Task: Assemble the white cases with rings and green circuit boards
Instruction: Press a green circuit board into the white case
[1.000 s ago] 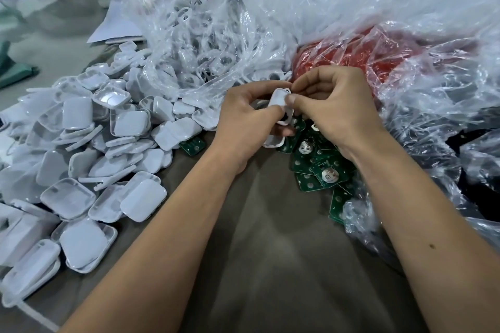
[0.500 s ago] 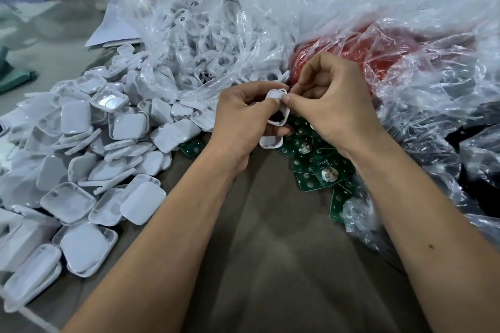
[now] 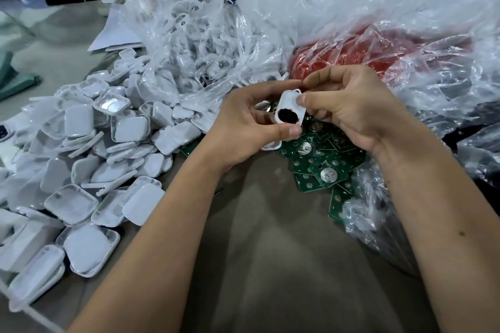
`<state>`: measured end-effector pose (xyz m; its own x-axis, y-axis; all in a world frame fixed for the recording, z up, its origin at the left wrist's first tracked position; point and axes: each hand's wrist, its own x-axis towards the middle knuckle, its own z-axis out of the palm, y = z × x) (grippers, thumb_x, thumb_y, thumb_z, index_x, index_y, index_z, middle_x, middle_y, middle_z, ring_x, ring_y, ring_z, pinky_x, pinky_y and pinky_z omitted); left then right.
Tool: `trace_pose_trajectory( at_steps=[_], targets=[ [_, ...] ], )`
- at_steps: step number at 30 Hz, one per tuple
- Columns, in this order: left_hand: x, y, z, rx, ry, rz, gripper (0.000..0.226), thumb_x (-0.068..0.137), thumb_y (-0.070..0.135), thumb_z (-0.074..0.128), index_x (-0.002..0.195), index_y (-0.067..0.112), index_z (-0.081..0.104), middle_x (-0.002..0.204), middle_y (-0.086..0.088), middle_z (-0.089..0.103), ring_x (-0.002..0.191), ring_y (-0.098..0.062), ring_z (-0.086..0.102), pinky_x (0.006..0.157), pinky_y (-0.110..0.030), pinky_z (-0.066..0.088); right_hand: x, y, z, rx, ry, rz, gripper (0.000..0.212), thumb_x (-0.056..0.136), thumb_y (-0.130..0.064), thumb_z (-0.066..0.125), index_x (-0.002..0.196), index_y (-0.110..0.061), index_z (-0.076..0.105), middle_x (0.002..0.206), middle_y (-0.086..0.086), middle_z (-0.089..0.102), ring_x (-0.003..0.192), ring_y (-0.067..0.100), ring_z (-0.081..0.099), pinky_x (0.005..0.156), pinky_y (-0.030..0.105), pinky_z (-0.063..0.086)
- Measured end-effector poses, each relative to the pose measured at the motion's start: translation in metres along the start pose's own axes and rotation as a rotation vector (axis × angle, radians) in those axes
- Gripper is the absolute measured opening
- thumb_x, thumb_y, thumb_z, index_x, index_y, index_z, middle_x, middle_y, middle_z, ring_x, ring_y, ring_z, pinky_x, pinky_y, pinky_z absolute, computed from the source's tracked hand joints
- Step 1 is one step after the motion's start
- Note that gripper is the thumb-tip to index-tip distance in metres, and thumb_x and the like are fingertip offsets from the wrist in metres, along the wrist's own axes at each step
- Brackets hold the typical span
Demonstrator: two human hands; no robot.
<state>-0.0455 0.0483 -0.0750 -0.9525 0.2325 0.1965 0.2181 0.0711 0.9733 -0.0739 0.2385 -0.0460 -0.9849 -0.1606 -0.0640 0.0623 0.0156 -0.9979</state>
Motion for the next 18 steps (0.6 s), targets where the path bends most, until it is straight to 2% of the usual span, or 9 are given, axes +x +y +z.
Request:
trace_pose_trajectory(
  at_steps=[4,7,11,14,18],
  targets=[
    [-0.001,0.002,-0.001,0.142,0.059,0.030,0.064,0.067,0.012,0.095,0.126,0.020,0.072,0.130,0.003,0.068,0.076,-0.039,0.073,0.070,-0.058,0.062,0.001,0.000,-0.005,-0.029,0.012,0.044,0.024,0.080,0.006,0.082,0.099,-0.004,0.072,0.078,0.012,0.073,0.059,0.012,0.060,0.059,0.023,0.052],
    [0.000,0.004,0.000,0.230,0.078,0.053,0.066,0.061,0.016,0.099,0.121,0.018,0.073,0.125,0.003,0.068,0.084,-0.029,0.075,0.071,-0.051,0.063,0.001,0.001,-0.005,-0.064,0.003,0.056,0.023,0.080,0.006,0.081,0.099,-0.004,0.072,0.074,0.007,0.075,0.058,0.011,0.062,0.059,0.022,0.053],
    [0.002,0.003,0.002,0.326,0.100,0.068,0.064,0.056,0.020,0.101,0.115,0.020,0.076,0.118,0.001,0.066,0.082,-0.020,0.072,0.066,-0.032,0.062,0.001,0.002,-0.002,-0.107,0.029,0.051,0.024,0.080,0.005,0.082,0.098,-0.004,0.071,0.071,0.005,0.074,0.059,0.013,0.062,0.060,0.026,0.053],
    [0.002,0.004,-0.001,0.408,0.140,0.104,0.061,0.053,0.030,0.101,0.109,0.023,0.078,0.115,0.004,0.067,0.083,-0.018,0.068,0.068,-0.032,0.060,0.000,0.003,0.001,-0.179,0.062,-0.014,0.027,0.078,0.003,0.085,0.098,-0.007,0.071,0.077,0.007,0.074,0.063,0.015,0.065,0.059,0.028,0.054],
    [0.002,0.006,0.000,0.438,0.181,0.097,0.056,0.050,0.035,0.101,0.101,0.024,0.080,0.106,0.007,0.069,0.082,-0.018,0.069,0.071,-0.038,0.060,-0.002,0.005,0.006,-0.237,0.066,-0.086,0.026,0.075,0.000,0.090,0.091,-0.011,0.072,0.074,0.002,0.075,0.062,0.009,0.067,0.055,0.019,0.051]
  ],
)
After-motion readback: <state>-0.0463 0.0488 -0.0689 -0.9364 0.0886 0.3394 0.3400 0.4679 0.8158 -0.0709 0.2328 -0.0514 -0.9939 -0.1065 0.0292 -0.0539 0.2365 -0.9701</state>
